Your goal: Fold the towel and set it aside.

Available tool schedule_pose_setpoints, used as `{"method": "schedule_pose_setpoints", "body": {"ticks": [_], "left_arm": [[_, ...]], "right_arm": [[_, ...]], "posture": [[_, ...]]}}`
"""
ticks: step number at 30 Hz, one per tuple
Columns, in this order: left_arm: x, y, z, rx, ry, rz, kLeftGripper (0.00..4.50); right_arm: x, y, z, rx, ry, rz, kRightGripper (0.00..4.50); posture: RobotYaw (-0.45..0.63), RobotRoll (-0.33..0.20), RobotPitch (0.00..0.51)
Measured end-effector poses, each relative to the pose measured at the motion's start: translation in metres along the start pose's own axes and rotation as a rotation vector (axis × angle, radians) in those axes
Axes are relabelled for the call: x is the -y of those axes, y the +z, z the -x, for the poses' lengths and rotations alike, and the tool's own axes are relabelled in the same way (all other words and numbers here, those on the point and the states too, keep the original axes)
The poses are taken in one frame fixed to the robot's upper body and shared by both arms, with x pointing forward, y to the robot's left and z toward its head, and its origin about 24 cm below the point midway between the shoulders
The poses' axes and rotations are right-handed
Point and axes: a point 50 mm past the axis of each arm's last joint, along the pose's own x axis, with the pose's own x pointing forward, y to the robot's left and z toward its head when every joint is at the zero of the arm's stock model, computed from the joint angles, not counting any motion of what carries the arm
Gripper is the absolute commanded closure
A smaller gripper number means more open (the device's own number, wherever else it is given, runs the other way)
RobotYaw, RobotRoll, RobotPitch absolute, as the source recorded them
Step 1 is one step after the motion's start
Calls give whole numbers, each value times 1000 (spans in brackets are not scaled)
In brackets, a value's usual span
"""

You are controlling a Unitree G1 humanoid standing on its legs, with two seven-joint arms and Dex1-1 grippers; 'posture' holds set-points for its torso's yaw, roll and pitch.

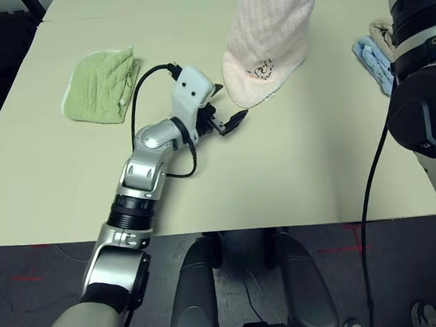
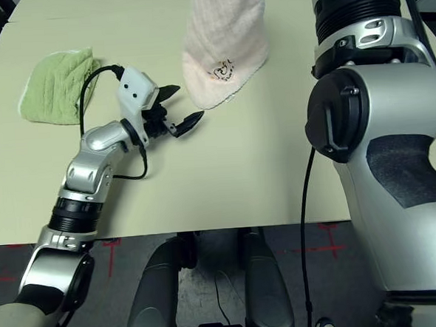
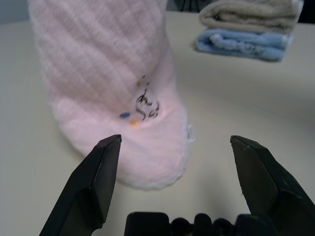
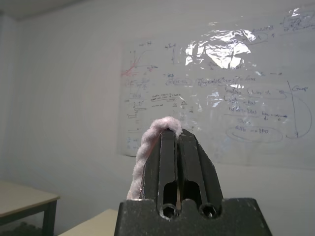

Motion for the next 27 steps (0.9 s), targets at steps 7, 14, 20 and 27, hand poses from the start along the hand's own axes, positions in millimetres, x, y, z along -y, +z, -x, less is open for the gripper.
{"method": "schedule_pose_setpoints", "body": {"ticks": [7, 14, 20, 27], "left_arm": [[7, -10, -16, -17, -23, 57, 0], [3, -43, -12, -195, -36, 23, 0], [-11, -40, -15, -202, 34, -53, 0], [-13, -41, -19, -192, 45, -57, 172]], "right_arm": [[-1, 1, -1, -2, 2, -4, 4469], [-2, 5, -2, 5, 12, -1, 4469], [3, -8, 7, -42, 4, -6, 4469], [2, -5, 6, -39, 8, -5, 4490]], "posture": [[10, 0, 320], [9, 0, 324], [11, 0, 327], [8, 0, 328]]}}
